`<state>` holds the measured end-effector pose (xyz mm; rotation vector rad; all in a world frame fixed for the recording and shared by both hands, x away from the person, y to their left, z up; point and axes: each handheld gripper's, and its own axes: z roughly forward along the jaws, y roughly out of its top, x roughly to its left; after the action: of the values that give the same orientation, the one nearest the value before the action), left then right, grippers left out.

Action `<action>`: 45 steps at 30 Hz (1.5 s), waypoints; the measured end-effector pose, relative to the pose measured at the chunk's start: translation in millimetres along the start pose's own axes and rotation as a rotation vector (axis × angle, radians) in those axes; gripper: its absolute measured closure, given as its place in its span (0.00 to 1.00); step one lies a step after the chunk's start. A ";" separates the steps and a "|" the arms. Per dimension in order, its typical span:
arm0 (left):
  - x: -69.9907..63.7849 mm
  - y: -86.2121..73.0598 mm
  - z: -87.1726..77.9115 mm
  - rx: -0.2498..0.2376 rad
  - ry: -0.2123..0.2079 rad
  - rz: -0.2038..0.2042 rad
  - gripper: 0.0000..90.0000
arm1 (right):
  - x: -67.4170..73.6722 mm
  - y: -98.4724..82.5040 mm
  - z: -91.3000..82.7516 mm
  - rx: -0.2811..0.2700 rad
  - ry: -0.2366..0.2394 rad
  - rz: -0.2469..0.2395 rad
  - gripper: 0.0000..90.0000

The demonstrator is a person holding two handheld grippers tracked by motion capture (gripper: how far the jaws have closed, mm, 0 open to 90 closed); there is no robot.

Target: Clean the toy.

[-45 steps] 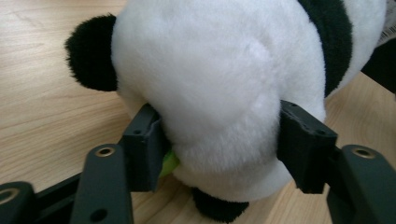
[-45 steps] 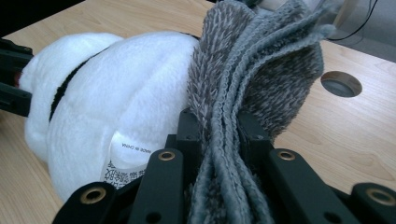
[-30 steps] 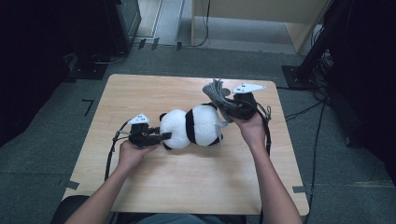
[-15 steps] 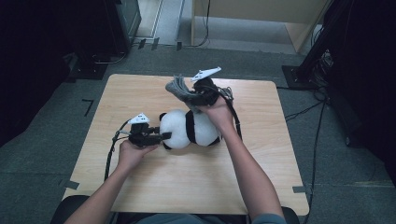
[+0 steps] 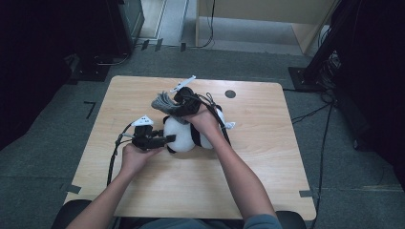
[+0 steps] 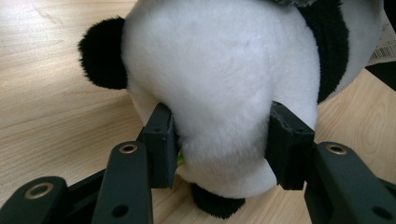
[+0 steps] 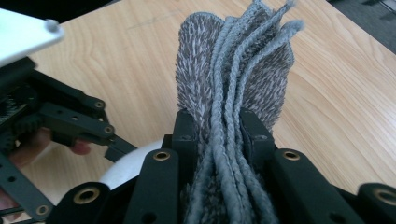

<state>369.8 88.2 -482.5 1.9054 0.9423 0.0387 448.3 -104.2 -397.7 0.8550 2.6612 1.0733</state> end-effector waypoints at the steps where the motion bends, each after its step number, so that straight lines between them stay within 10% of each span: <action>1: -0.2 0.0 0.3 0.003 0.000 -0.001 0.57 | -0.4 -0.8 -0.1 0.011 -0.011 -0.009 0.82; 9: 0.0 0.7 0.2 0.018 0.001 0.005 0.58 | -21.9 -10.8 -14.0 0.107 -0.126 -0.004 0.82; 29: 2.2 0.4 0.1 0.019 -0.006 -0.011 0.58 | -89.4 -66.2 -63.8 -0.001 -0.203 0.216 0.82; 36: 2.6 -0.2 -0.1 0.016 -0.005 -0.007 0.58 | -98.5 -78.1 -72.7 0.001 -0.196 0.275 0.82; 45: 1.4 0.2 -0.4 0.014 -0.002 -0.015 0.58 | -74.3 -56.0 -90.9 -0.070 -0.197 0.196 0.80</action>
<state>370.8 89.3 -482.7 1.9107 0.9580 0.0210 454.1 -232.0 -374.2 1.1616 2.4040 1.0542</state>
